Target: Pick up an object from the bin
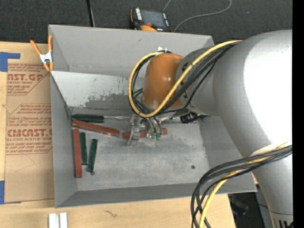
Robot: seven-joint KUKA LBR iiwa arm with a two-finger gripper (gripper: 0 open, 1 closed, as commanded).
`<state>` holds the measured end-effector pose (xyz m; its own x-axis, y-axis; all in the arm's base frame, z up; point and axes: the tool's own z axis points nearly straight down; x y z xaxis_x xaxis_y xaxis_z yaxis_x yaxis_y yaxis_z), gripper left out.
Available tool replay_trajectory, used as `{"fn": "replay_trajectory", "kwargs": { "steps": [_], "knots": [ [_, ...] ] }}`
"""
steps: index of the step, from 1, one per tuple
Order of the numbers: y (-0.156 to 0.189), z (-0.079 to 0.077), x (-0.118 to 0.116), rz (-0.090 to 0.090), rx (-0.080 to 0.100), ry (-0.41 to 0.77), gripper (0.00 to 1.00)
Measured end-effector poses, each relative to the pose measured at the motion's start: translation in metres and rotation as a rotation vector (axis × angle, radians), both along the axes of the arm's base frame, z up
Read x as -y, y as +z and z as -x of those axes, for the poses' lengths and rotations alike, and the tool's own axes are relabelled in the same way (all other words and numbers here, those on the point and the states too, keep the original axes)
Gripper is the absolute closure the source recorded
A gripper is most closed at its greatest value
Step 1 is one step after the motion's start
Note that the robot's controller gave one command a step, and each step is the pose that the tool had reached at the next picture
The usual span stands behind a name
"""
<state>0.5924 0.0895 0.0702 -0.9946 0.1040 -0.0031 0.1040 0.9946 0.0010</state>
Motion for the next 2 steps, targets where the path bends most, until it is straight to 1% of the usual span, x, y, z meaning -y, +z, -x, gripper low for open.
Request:
{"fn": "replay_trajectory", "kwargs": {
  "steps": [1, 2],
  "knots": [
    [0.066, 0.037, 0.075, 0.001, 0.001, 0.049, 1.00],
    [0.181, 0.043, 0.080, 0.000, 0.008, 0.015, 1.00]
  ]
}}
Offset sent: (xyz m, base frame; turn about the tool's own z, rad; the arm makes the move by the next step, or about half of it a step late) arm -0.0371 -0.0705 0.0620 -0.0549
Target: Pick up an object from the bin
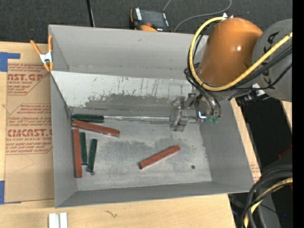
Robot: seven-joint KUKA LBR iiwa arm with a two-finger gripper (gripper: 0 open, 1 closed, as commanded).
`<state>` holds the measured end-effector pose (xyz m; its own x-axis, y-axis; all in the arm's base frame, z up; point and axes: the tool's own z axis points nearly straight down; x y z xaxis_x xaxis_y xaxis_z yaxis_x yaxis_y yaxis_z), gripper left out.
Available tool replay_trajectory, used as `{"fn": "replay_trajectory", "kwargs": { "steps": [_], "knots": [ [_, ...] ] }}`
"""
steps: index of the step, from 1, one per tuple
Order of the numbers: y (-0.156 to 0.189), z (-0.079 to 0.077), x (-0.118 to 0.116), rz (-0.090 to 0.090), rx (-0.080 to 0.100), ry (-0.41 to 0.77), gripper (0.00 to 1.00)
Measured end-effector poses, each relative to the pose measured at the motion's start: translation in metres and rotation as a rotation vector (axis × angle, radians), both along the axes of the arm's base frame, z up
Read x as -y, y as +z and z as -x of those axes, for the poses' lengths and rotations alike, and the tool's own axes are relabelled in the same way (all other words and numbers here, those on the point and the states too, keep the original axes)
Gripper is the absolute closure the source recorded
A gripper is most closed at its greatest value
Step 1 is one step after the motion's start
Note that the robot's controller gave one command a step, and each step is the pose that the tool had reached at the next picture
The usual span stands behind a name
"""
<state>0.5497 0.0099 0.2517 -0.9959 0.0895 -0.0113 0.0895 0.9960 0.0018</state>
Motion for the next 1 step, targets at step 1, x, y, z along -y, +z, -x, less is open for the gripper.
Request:
{"fn": "replay_trajectory", "kwargs": {
  "steps": [1],
  "knots": [
    [-0.0051, 0.0013, 0.0000, 0.001, -0.008, 0.000, 0.00]
  ]
}}
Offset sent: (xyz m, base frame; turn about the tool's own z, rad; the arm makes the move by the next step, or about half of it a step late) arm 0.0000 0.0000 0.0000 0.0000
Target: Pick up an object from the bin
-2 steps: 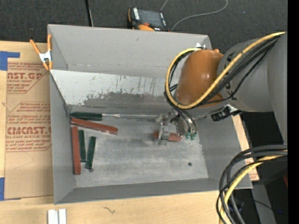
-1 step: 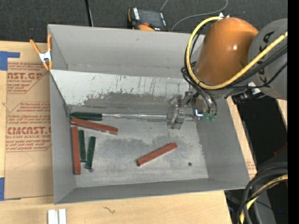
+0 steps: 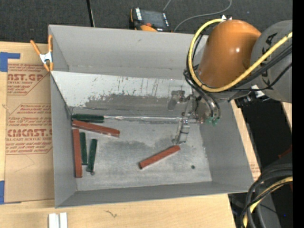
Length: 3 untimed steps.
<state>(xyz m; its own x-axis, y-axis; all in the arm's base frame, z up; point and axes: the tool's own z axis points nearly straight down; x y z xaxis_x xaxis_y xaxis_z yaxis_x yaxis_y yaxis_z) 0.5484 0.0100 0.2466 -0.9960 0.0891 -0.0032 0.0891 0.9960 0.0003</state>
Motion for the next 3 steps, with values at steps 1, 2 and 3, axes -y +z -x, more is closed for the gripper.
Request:
{"fn": "replay_trajectory", "kwargs": {
  "steps": [1, 2, 3],
  "knots": [
    [-0.159, 0.050, -0.014, 0.000, -0.012, 0.170, 0.00],
    [-0.178, 0.022, -0.018, 0.000, -0.002, 0.247, 0.00],
    [-0.176, 0.022, -0.018, 0.000, -0.002, 0.246, 1.00]
  ]
}}
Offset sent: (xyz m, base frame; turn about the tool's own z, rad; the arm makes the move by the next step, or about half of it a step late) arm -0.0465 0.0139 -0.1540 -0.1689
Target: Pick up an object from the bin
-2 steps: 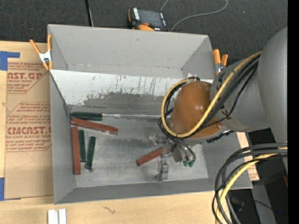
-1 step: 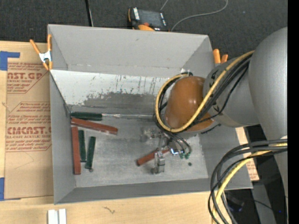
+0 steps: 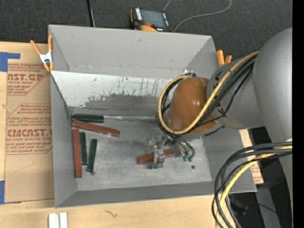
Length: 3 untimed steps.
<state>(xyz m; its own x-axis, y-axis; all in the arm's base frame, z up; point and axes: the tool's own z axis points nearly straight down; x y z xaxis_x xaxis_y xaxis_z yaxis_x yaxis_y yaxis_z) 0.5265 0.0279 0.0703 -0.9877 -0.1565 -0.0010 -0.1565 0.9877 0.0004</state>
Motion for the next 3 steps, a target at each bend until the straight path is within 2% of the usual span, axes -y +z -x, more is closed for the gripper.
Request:
{"fn": "replay_trajectory", "kwargs": {
  "steps": [1, 2, 3],
  "knots": [
    [0.187, 0.026, -0.022, 0.000, 0.009, 0.242, 1.00],
    [0.183, 0.027, -0.022, -0.001, 0.002, 0.241, 0.00],
    [0.133, 0.038, -0.074, -0.003, -0.005, 0.287, 0.00]
  ]
}}
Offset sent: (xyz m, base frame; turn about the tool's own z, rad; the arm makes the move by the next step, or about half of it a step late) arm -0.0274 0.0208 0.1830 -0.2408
